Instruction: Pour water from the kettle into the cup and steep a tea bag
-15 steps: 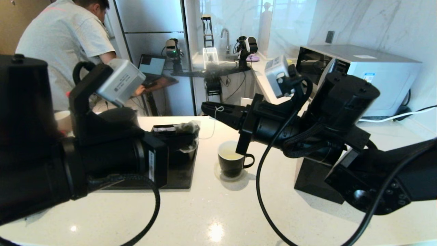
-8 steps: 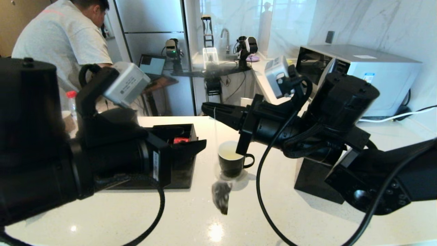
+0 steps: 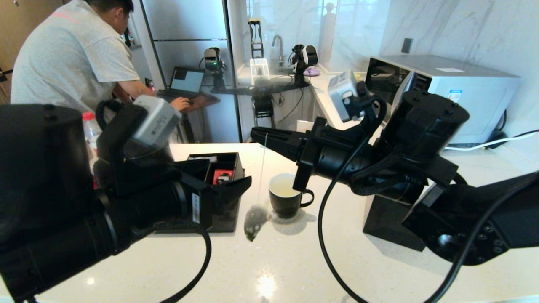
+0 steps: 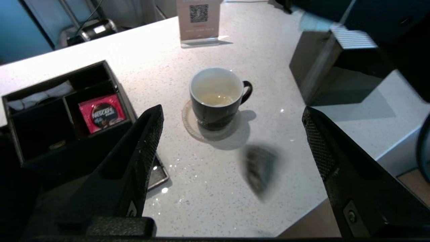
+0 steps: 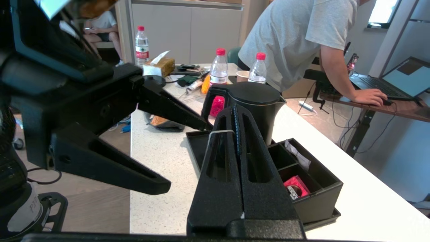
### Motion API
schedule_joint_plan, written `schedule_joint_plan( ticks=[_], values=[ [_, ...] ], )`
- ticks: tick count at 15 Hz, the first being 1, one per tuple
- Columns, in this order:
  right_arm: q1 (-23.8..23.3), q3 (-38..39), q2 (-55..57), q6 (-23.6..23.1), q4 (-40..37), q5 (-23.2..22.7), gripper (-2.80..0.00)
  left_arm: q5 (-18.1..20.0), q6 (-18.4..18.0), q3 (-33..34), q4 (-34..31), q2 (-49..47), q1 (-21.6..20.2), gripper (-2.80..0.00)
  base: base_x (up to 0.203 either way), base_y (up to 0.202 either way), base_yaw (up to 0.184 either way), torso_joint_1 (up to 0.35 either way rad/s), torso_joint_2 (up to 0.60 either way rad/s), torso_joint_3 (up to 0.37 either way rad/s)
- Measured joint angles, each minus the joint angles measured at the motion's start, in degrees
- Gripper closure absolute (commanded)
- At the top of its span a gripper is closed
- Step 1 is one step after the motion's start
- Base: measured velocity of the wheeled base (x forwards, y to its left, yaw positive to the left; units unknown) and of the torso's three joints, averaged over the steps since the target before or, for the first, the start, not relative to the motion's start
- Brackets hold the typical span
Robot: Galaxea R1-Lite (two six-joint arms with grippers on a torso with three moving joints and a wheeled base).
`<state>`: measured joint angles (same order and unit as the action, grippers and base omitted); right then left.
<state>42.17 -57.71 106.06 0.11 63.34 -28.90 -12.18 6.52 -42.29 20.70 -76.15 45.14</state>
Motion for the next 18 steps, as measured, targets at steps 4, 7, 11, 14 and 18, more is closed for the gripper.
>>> schedule_joint_plan(
  ticks=[4,7,11,14,18],
  values=[
    [-0.07,1.06,-0.24,-0.09,0.17,-0.01,0.00,-1.86,1.14,3.56,0.52,0.48,-1.13,-2.80,0.000,0.000,0.000,0.000,0.00,0.000],
    [-0.17,3.10,-0.96,-0.11,0.36,-0.01,0.00,-2.37,4.11,4.46,0.52,0.94,-1.64,0.00,0.000,0.000,0.000,0.000,0.00,0.000],
    [-1.60,4.38,-1.40,-0.09,0.44,-0.01,0.00,-2.54,4.11,6.71,0.44,1.97,-2.63,0.00,0.000,0.000,0.000,0.000,0.00,0.000],
    [-3.23,4.49,-1.45,-0.11,0.44,-0.01,0.00,-2.90,4.00,7.71,0.35,2.47,-6.06,0.00,0.000,0.000,0.000,0.000,0.00,0.000],
    [-5.22,4.46,-1.97,-0.11,0.18,0.00,0.00,-2.72,4.25,8.50,0.46,3.00,-14.64,0.00,0.000,0.000,0.000,0.000,0.00,0.000]
  ],
)
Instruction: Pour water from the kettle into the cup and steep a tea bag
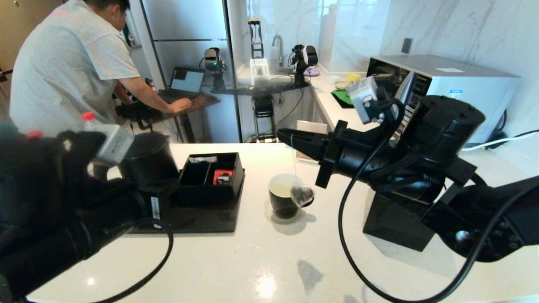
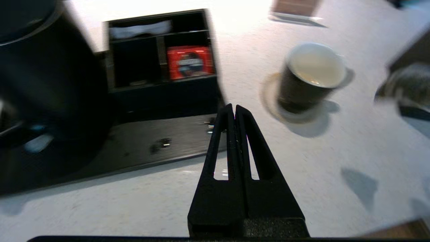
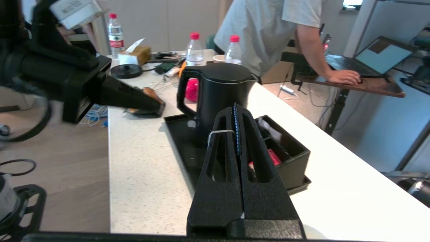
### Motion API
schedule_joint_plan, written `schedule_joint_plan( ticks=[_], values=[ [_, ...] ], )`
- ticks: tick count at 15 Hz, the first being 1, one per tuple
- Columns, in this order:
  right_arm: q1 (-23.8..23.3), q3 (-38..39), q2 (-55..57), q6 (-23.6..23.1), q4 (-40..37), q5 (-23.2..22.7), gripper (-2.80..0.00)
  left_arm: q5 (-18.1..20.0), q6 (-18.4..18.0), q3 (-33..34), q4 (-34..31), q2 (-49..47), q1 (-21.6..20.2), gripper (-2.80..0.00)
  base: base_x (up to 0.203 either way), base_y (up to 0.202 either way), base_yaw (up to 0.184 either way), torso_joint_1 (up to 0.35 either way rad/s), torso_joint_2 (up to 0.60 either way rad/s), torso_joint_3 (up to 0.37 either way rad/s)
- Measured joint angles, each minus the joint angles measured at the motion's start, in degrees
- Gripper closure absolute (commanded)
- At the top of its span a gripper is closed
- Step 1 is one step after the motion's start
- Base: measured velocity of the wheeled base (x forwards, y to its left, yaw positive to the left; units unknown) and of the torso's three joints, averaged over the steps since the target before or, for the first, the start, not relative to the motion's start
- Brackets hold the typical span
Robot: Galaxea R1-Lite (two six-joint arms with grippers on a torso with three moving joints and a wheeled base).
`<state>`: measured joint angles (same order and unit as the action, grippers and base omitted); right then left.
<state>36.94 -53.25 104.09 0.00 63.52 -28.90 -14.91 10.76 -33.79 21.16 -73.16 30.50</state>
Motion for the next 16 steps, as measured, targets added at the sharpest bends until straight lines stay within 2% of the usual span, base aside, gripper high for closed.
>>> schedule_joint_plan(
  ticks=[4,8,11,14,16],
  values=[
    [-1.47,0.80,-0.87,-0.05,-0.29,0.00,0.00,-0.18,1.83,3.82,4.82,1.20,-12.44,0.00,0.000,0.000,0.000,0.000,0.00,0.000],
    [-3.26,1.21,-1.32,-0.10,-0.72,0.07,0.00,-3.12,1.88,11.73,6.42,5.05,-23.99,0.00,0.000,0.000,0.000,0.000,0.00,0.000],
    [-4.96,1.80,-2.39,-0.22,-1.76,0.07,0.00,-3.34,0.93,17.94,6.44,10.55,-26.82,0.00,0.000,0.000,0.000,0.000,0.00,0.000],
    [-7.38,2.20,-3.50,-0.63,-1.62,0.10,0.00,-2.21,-0.96,26.05,6.53,15.88,-26.93,0.00,0.000,0.000,0.000,0.000,0.00,0.000],
    [-8.36,2.69,-4.16,-0.68,-1.42,0.10,0.00,-1.99,-1.70,28.85,6.28,19.12,-26.85,0.00,0.000,0.000,0.000,0.000,0.00,0.000]
  ],
)
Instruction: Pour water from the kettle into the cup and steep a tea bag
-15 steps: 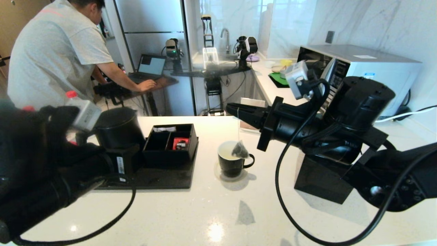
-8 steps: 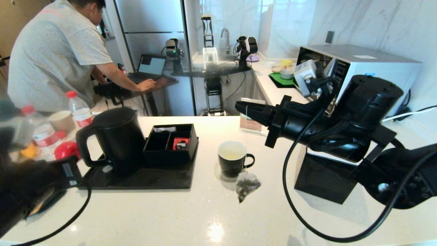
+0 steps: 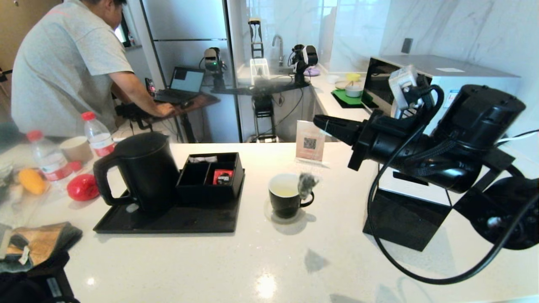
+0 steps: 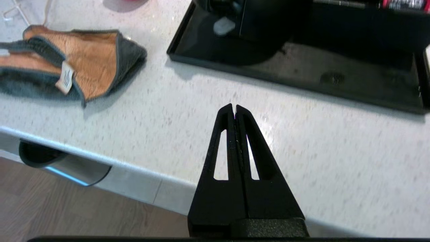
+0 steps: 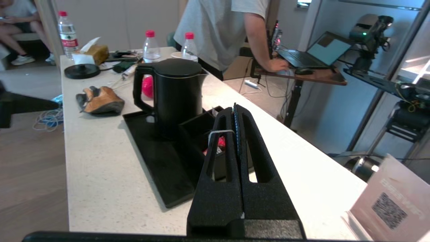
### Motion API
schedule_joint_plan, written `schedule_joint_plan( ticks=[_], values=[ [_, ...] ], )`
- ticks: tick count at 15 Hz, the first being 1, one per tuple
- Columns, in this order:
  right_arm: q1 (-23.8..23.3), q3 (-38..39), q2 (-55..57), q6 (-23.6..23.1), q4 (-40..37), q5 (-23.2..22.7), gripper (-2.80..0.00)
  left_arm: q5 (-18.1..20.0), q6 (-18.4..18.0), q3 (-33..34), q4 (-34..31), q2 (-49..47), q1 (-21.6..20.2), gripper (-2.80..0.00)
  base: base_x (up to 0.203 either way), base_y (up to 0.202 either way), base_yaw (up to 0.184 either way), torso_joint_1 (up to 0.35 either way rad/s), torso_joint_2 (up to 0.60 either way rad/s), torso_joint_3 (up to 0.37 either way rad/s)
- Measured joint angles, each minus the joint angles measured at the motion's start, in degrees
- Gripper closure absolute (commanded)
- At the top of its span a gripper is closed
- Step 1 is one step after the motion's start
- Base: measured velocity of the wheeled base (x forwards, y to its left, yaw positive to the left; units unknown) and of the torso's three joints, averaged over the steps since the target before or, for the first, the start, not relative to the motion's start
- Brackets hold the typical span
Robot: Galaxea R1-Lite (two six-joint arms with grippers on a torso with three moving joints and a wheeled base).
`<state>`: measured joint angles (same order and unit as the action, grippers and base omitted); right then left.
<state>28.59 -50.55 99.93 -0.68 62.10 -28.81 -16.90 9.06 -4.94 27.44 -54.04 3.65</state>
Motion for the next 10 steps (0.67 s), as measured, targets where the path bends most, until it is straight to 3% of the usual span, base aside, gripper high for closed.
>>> schedule_joint_plan(
  ticks=[3,8,10],
  values=[
    [-0.42,0.41,-1.06,-0.06,0.19,-0.02,0.00,1.30,-2.72,3.23,-2.83,7.32,0.44,0.00,0.000,0.000,0.000,0.000,0.00,0.000],
    [-1.46,0.01,-1.00,-0.02,0.41,-0.02,0.00,4.10,-6.75,4.76,-16.63,22.93,0.77,0.00,0.000,0.000,0.000,0.000,0.00,0.000],
    [-1.89,-0.02,-0.64,-0.02,0.55,-0.04,0.00,8.33,-7.22,4.85,-19.96,28.00,0.77,0.00,0.000,0.000,0.000,0.000,0.00,0.000]
  ],
)
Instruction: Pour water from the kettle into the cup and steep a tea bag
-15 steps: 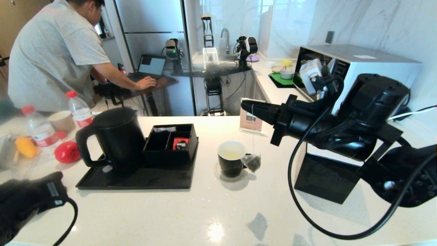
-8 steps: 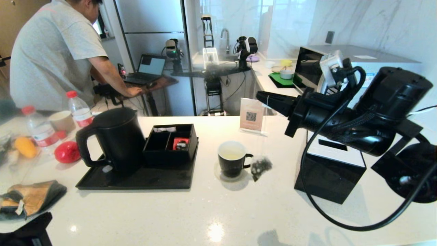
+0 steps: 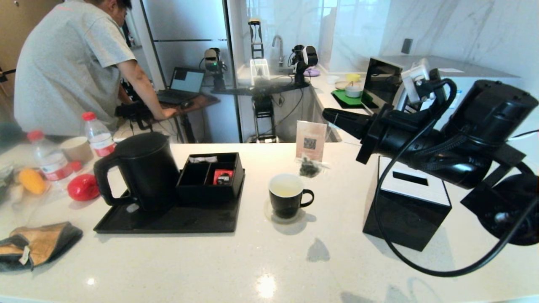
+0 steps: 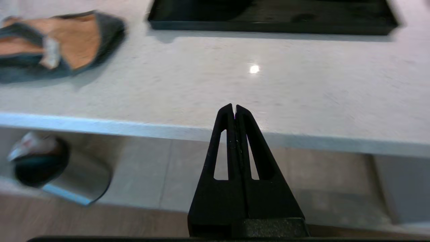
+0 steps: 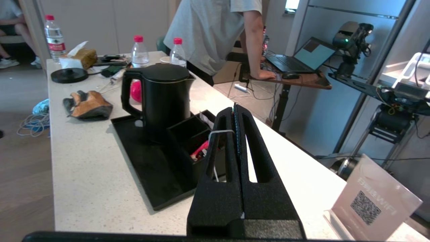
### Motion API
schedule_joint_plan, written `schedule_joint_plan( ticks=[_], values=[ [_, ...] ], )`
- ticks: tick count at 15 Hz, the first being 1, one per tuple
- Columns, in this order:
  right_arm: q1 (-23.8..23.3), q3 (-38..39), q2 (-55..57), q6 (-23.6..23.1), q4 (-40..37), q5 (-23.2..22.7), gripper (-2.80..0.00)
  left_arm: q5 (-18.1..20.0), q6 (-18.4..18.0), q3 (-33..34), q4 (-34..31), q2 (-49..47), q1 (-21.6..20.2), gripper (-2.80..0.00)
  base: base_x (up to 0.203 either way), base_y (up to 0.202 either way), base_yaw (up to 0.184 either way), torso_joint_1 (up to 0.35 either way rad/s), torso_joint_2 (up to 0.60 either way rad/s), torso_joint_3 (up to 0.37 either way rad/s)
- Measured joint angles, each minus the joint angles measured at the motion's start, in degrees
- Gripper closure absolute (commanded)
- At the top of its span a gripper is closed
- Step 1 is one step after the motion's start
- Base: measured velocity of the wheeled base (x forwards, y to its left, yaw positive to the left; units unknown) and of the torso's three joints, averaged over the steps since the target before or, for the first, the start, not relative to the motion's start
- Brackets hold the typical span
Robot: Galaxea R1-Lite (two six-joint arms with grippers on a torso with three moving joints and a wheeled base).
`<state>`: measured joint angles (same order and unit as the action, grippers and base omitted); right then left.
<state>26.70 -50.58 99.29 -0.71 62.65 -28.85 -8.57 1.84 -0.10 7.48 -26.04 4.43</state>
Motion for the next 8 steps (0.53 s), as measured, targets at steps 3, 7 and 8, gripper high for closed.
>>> schedule_joint_plan(
  ticks=[3,7,8],
  values=[
    [-0.10,0.23,0.36,0.09,-0.20,-0.03,0.00,6.89,-1.48,0.07,-4.35,6.26,-0.75,0.00,0.000,0.000,0.000,0.000,0.00,0.000],
    [-0.11,1.34,0.70,0.20,0.16,-0.07,0.00,8.68,-2.63,0.10,-8.00,13.21,-3.03,0.00,0.000,0.000,0.000,0.000,0.00,0.000],
    [-0.10,1.46,1.02,0.22,0.16,-0.06,0.00,8.75,-2.65,0.10,-8.00,14.95,-3.38,0.00,0.000,0.000,0.000,0.000,0.00,0.000]
  ],
)
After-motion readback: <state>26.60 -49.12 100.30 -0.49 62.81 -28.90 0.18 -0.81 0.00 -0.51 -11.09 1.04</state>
